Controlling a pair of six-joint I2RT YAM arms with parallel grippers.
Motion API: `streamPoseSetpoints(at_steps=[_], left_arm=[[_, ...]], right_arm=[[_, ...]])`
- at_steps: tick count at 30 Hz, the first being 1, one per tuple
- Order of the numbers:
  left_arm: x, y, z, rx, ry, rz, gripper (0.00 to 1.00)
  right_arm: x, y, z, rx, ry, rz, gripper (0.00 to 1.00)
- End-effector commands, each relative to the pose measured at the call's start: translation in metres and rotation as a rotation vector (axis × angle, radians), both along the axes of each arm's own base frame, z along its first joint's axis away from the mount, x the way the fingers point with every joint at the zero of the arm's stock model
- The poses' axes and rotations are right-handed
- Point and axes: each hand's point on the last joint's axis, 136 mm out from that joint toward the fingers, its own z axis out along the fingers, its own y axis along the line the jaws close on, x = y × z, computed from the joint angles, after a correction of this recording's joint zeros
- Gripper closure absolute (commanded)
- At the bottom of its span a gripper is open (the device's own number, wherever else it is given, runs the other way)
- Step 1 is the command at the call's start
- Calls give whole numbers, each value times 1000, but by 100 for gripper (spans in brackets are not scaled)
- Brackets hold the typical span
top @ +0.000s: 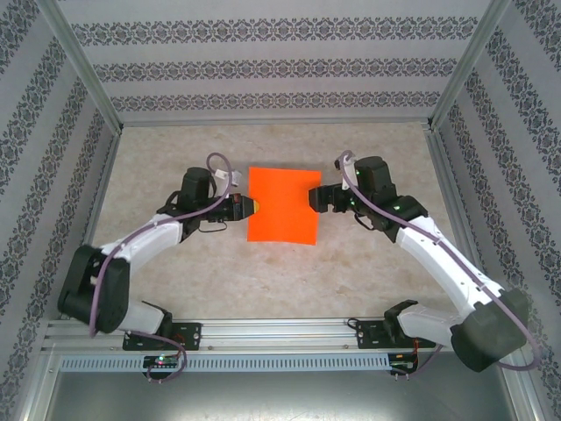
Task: Fold a paper plane with a square sheet of paper (fold left side to right side)
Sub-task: Place a square sheet of paper at the center of the table, then hold the square sheet of paper at the center of the table.
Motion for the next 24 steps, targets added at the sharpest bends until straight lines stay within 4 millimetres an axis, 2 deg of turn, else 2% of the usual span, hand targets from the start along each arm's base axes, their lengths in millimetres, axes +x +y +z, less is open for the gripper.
streamPoseSetpoints(at_steps=[1, 3, 5, 11, 18, 22, 24], left_arm=[[10, 1, -31, 106, 63, -8, 100], [15, 6, -52, 175, 106, 9, 100], [20, 12, -66, 232, 130, 27, 100], [25, 18, -78, 307, 153, 28, 100], [24, 19, -84, 335, 170, 11, 99], [28, 16, -81, 326, 171, 3, 97], [29, 13, -77, 304, 170, -1, 91]], right_arm=[[7, -3, -31, 4, 71, -62, 24], [8, 7, -49, 44, 129, -64, 42], [10, 15, -69, 72, 189, -80, 56], [14, 46, -120, 79, 317, -63, 99], [23, 72, -161, 10, 402, -34, 100], [24, 71, -180, -50, 441, -51, 100], [21, 72, -187, -69, 462, -49, 100]])
